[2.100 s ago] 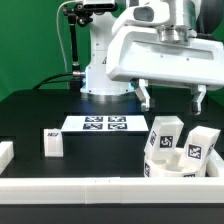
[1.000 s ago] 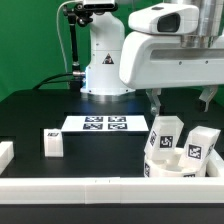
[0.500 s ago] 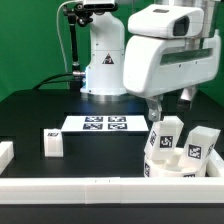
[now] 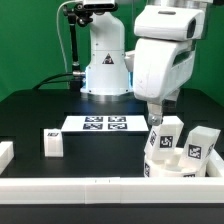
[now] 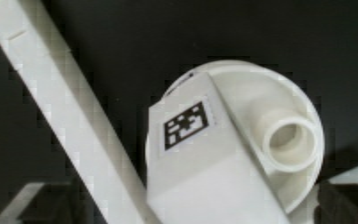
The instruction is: Assemble stool
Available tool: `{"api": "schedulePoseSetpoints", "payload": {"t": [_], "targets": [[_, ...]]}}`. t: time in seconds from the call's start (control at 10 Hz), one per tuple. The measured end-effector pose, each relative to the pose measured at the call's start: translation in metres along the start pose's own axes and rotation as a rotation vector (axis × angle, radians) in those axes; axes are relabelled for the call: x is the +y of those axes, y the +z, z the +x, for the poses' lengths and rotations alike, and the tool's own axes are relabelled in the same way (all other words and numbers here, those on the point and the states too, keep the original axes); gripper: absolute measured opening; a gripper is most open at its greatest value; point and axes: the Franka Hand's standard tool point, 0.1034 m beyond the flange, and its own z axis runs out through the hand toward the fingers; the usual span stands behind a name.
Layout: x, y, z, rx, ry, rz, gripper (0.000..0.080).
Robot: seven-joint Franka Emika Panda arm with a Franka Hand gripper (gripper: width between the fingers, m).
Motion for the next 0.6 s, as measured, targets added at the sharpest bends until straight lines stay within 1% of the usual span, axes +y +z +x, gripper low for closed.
{"api": "schedulePoseSetpoints", "payload": {"t": [0.1,0.4,0.6], "targets": [[0.001,0.001,-0.002,-0.008,-0.07,-0.003,0.0649],[0.002,0.009,-0.001,-0.016,-0.311,0.006,0.0649],[0.0,0.013,0.001,-0.023,-0.396,0.01,0.0649]]}}
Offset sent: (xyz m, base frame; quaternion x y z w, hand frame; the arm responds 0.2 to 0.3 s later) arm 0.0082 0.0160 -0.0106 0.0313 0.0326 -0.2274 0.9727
